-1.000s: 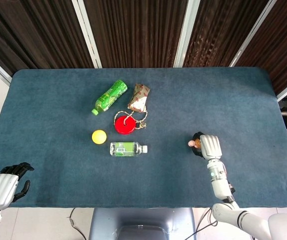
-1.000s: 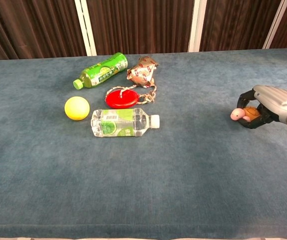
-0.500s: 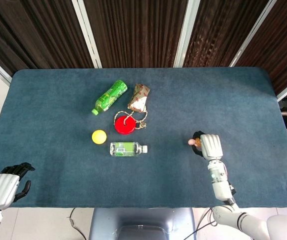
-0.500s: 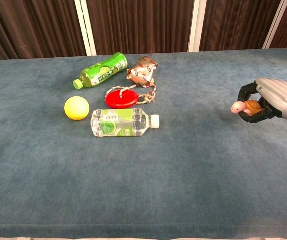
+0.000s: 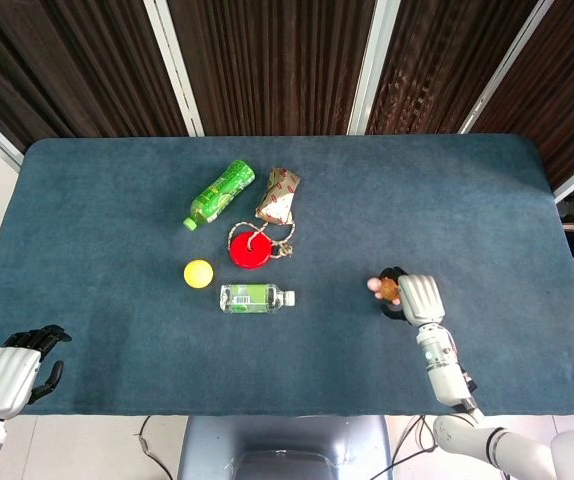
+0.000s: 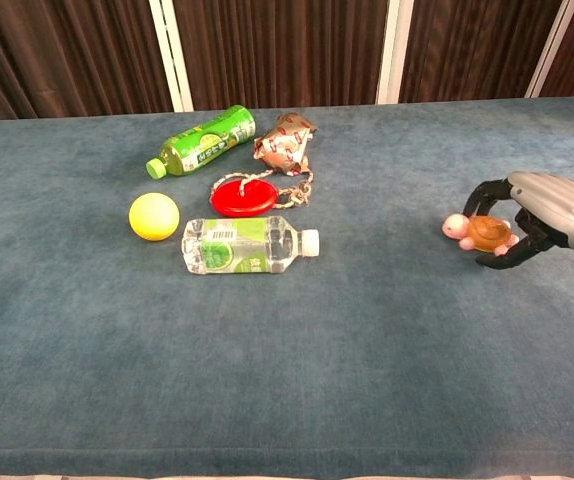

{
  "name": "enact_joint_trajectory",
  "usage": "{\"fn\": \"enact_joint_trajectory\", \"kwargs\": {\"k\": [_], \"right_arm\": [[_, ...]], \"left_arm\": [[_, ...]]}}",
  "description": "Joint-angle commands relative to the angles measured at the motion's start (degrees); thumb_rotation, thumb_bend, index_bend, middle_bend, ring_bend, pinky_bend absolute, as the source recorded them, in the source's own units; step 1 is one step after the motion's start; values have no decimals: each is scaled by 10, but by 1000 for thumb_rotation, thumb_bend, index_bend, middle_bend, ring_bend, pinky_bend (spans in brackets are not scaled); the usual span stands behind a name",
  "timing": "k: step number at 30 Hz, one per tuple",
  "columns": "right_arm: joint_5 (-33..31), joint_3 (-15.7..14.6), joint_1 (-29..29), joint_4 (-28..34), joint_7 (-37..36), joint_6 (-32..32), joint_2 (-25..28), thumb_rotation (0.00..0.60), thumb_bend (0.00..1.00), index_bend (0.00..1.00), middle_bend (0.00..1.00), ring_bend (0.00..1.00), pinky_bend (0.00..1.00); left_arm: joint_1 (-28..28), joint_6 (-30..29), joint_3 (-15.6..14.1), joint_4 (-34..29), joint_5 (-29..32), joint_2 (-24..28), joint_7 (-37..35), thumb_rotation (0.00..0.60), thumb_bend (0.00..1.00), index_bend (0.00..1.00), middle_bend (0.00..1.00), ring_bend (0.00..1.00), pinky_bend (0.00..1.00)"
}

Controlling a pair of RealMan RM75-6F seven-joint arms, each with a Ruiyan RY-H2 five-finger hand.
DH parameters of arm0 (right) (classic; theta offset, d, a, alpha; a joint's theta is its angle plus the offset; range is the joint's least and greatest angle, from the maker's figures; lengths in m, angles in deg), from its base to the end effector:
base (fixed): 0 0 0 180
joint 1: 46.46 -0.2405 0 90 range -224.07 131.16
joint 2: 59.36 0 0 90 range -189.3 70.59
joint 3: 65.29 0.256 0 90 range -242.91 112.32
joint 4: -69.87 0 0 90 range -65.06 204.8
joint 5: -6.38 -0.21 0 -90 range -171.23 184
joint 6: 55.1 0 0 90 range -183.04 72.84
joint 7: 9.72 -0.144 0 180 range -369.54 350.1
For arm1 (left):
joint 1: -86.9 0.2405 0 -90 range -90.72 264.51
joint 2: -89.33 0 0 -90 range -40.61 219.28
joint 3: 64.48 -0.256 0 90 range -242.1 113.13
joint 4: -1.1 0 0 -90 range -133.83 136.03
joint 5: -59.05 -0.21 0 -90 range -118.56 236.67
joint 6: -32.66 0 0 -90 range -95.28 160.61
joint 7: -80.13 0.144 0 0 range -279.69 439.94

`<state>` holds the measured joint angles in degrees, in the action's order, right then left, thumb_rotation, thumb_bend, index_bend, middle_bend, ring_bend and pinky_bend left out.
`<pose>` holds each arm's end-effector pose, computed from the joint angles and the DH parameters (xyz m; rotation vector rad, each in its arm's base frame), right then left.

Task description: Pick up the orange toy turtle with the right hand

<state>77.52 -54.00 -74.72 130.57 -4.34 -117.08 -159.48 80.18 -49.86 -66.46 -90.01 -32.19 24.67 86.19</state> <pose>-0.2644 -0.3254 -0.0258 1.5141 -1.0546 0.8928 -0.3065 0.1718 0.1359 -1.5927 -0.8383 -0.8054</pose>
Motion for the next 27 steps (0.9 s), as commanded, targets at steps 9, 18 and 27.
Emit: {"fn": "enact_joint_trajectory", "kwargs": {"k": [9,18,27], "right_arm": [[-5,0,15,69,19,-17,38,600,92,191,387,1000,1000],[-50,21,-9,52,65,20,21,600,92,397,387,1000,1000],[-60,23,-28,13,65,39,-13,600,92,479,399,1000,1000]], "left_arm": [[-1,2,0,-2,1,-1,5,600,484,346,272,319,363],[-3,6,-1,-2,1,-2,7,600,485,347,272,320,363],[-3,7,0,-2,3,-1,5,600,484,347,272,321,364]]}}
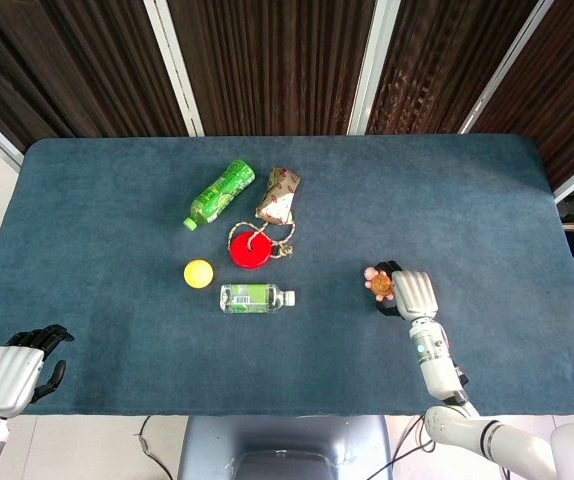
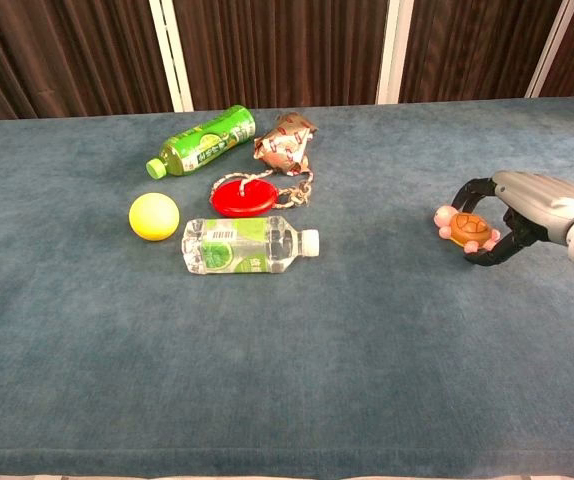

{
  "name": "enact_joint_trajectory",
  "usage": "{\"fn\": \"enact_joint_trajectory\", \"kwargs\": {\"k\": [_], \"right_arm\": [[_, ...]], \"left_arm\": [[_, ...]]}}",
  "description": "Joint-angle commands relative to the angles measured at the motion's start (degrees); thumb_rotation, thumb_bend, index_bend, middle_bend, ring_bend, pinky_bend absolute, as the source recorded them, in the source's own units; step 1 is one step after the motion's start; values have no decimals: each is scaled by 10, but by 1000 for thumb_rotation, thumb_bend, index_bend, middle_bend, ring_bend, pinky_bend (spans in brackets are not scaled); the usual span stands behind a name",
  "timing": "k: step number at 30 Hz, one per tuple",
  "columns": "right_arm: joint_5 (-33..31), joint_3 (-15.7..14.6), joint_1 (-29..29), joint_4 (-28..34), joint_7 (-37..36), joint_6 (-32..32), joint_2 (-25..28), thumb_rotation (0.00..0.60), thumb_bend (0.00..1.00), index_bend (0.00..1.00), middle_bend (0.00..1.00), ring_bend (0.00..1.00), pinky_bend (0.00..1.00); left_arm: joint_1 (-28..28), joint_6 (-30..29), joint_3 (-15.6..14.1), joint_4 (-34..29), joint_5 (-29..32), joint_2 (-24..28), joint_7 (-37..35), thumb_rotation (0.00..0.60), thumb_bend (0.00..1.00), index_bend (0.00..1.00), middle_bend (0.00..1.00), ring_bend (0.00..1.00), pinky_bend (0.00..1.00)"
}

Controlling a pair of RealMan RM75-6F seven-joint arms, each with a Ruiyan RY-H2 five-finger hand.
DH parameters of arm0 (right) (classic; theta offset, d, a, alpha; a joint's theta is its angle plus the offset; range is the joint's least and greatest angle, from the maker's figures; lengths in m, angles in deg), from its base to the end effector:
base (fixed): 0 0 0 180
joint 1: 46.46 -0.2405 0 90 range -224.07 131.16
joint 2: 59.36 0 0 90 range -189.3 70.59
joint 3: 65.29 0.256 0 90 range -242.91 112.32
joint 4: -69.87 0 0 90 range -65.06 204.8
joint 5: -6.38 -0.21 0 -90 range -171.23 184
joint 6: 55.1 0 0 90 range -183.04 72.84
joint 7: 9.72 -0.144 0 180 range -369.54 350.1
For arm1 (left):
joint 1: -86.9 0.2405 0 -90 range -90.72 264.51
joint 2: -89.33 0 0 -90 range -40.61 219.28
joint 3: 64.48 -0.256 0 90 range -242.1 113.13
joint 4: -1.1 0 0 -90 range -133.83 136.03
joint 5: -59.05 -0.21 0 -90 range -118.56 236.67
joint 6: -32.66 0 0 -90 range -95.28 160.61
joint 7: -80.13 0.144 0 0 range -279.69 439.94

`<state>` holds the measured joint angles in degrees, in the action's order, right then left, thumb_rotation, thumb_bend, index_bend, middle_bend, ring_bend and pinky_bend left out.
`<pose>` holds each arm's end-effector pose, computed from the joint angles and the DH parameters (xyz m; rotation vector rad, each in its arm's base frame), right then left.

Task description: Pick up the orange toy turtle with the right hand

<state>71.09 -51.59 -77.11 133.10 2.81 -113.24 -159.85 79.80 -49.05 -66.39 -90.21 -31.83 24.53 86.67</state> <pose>-0.2511 -0.3375 -0.0338 1.5178 -1.0902 0.8243 -0.3059 0.1739 0.1334 -1.6002 -0.8426 -0.7970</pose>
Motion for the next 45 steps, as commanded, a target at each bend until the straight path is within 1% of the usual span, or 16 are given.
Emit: {"fn": "enact_joint_trajectory", "kwargs": {"k": [1,3,8,12,14,16,19,22,29,30,32,33,35,37,42,45], "right_arm": [[8,-2,-5,-19,-11,-1,-13,600,93,514,416,1000,1000],[19,-4,-6,-33,-25,-10,-22,600,120,600,473,1000,1000],[36,-9,-7,-60,-47,-17,-32,600,214,841,662,1000,1000],[57,-16,-6,-76,-67,-31,-37,600,280,974,797,1000,1000],[64,-19,-4,-76,-76,-33,-35,600,351,994,833,1000,1000],[73,-23,-2,-72,-81,-40,-31,600,475,1000,857,1000,1000],[86,-27,2,-67,-85,-54,-29,600,595,1000,872,1000,1000],[94,-30,4,-67,-87,-65,-29,600,626,1000,873,1000,1000],[93,-30,10,-63,-86,-65,-25,600,620,998,873,1000,1000],[94,-33,11,-56,-87,-60,-19,600,592,977,873,1000,1000],[92,-36,13,-42,-86,-52,-8,600,491,870,834,1000,1000],[90,-38,15,-33,-86,-47,-1,600,432,775,779,1000,1000],[86,-41,18,-12,-78,-39,15,600,326,573,620,1000,1000],[84,-43,21,9,-68,-38,29,600,259,438,518,1000,1000],[77,-51,31,61,-36,-34,64,600,140,173,399,1000,1000],[71,-56,38,95,-15,-37,86,600,104,80,366,999,1000]], "left_arm": [[1,-2,-1,0,-1,0,1,600,484,347,272,321,364],[2,-3,-1,0,-1,0,-1,600,484,347,272,321,364],[3,-6,-1,0,-1,2,-5,600,485,347,272,321,364],[3,-5,0,-1,0,2,-5,600,485,347,272,322,364],[3,-6,-1,0,-1,1,-5,600,485,347,272,322,363],[3,-6,0,0,-1,1,-4,600,485,346,272,322,364],[3,-5,0,1,-1,1,-5,600,484,347,272,322,363],[2,-5,0,0,-1,1,-5,600,484,347,272,322,364],[3,-6,0,0,-2,2,-5,600,484,347,272,322,364],[3,-7,0,1,-2,2,-6,600,484,347,272,322,364],[3,-7,0,1,-2,2,-7,600,483,347,272,322,364],[3,-7,0,1,-1,2,-7,600,483,348,272,322,364],[2,-6,1,0,-1,2,-8,600,483,347,273,322,364],[3,-7,0,0,-2,3,-8,600,483,347,273,322,364],[2,-6,1,1,0,3,-11,600,483,350,273,325,364],[3,-7,1,0,0,3,-11,600,483,351,273,326,364]]}}
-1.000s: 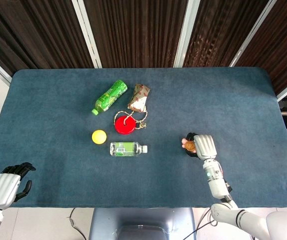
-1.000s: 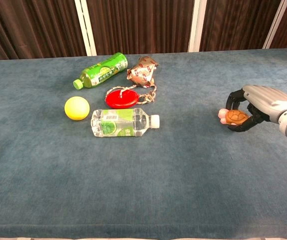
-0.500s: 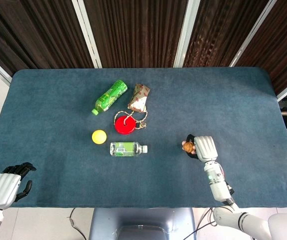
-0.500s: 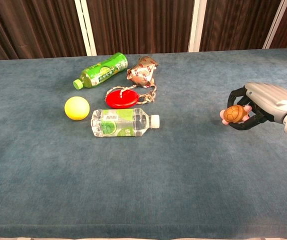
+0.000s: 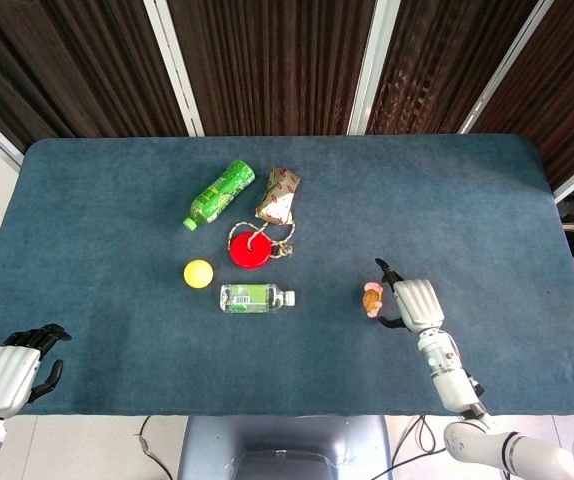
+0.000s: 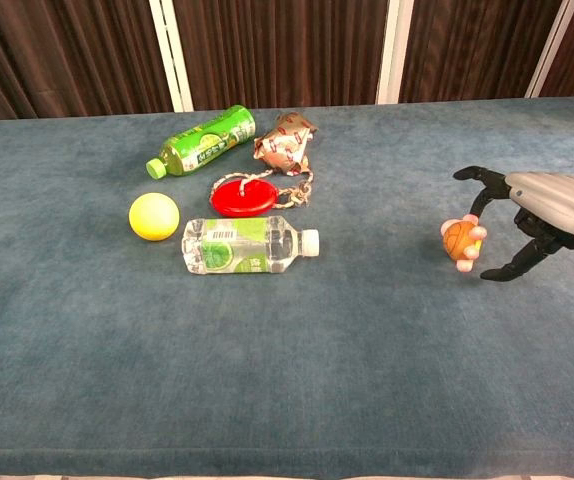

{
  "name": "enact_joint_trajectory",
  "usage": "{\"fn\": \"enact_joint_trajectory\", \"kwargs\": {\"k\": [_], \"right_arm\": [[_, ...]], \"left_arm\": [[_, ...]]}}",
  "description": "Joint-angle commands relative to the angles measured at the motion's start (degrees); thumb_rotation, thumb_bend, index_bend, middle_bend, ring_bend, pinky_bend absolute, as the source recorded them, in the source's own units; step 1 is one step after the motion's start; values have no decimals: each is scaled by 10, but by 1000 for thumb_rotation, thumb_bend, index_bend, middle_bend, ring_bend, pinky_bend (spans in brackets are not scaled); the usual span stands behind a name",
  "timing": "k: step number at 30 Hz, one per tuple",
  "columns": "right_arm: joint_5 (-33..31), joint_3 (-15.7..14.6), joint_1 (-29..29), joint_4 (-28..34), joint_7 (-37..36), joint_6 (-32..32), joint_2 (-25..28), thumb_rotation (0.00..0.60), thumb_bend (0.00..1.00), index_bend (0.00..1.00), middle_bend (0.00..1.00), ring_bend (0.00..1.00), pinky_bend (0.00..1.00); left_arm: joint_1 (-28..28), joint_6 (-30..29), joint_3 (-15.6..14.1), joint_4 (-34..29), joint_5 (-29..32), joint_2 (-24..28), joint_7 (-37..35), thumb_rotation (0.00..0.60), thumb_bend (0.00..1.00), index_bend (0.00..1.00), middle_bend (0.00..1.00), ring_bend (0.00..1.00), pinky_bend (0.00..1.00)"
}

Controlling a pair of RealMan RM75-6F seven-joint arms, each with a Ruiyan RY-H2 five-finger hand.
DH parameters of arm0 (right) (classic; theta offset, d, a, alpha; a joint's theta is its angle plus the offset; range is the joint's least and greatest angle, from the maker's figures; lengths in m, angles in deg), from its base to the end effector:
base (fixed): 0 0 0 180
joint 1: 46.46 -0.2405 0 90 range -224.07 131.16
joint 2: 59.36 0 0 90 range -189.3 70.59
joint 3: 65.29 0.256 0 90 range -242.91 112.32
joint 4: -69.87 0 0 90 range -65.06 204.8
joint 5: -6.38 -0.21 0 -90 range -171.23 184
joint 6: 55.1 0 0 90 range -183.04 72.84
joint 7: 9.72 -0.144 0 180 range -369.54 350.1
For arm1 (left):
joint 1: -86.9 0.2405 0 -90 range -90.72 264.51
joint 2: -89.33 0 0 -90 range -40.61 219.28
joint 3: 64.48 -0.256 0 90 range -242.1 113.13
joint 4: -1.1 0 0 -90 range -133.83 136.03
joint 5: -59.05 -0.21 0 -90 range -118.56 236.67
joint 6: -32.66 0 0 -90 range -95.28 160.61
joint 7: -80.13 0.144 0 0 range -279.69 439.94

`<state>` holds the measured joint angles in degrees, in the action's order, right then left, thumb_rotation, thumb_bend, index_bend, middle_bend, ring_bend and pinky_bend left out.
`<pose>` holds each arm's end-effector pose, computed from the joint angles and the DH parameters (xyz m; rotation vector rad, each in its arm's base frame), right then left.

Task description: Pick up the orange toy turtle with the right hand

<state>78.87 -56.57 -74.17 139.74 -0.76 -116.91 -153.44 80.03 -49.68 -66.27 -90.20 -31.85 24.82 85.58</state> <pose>-0.2548 -0.3114 -0.0132 1.6186 -1.0233 0.8713 -0.3063 0.1734 0.1368 -1.5855 -0.8487 -0.8124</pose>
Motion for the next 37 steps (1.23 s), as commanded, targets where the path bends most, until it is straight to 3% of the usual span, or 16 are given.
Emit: {"fn": "enact_joint_trajectory", "kwargs": {"k": [1,6,12,14,18,19,22,23,28,37], "right_arm": [[-10,-7,12,43,29,-3,33,600,95,54,359,998,1000],[-17,-10,34,110,46,-30,76,600,78,11,344,993,1000],[46,-22,78,157,10,-127,117,600,78,145,344,953,986],[73,-31,93,160,-6,-157,127,600,78,175,344,838,911],[121,-55,124,149,-28,-212,144,600,78,181,325,380,650],[127,-60,133,142,-31,-224,147,600,78,183,304,285,544],[126,-65,153,130,-29,-244,150,600,78,179,226,132,309],[124,-66,158,128,-29,-247,151,600,78,176,202,101,282],[125,-68,168,128,-30,-255,154,600,78,182,158,49,270],[142,-70,195,113,-39,-287,150,600,78,159,155,48,270]], "left_arm": [[0,0,0,0,0,1,-1,600,483,352,273,326,364],[1,-2,0,-1,0,2,-4,600,483,352,274,328,364],[1,-4,0,1,-2,3,-8,600,483,352,274,328,364],[1,-4,0,1,-3,2,-8,600,483,352,275,328,364],[0,-4,1,3,-2,2,-10,600,483,352,275,328,364],[1,-4,1,3,-1,2,-10,600,483,352,276,328,364],[1,-5,2,3,-1,2,-9,600,483,352,275,328,365],[2,-6,2,3,-1,2,-8,600,483,352,275,328,365],[2,-8,3,3,0,1,-6,600,483,352,274,327,365],[9,-20,2,0,-4,-2,5,600,483,352,273,328,365]]}}
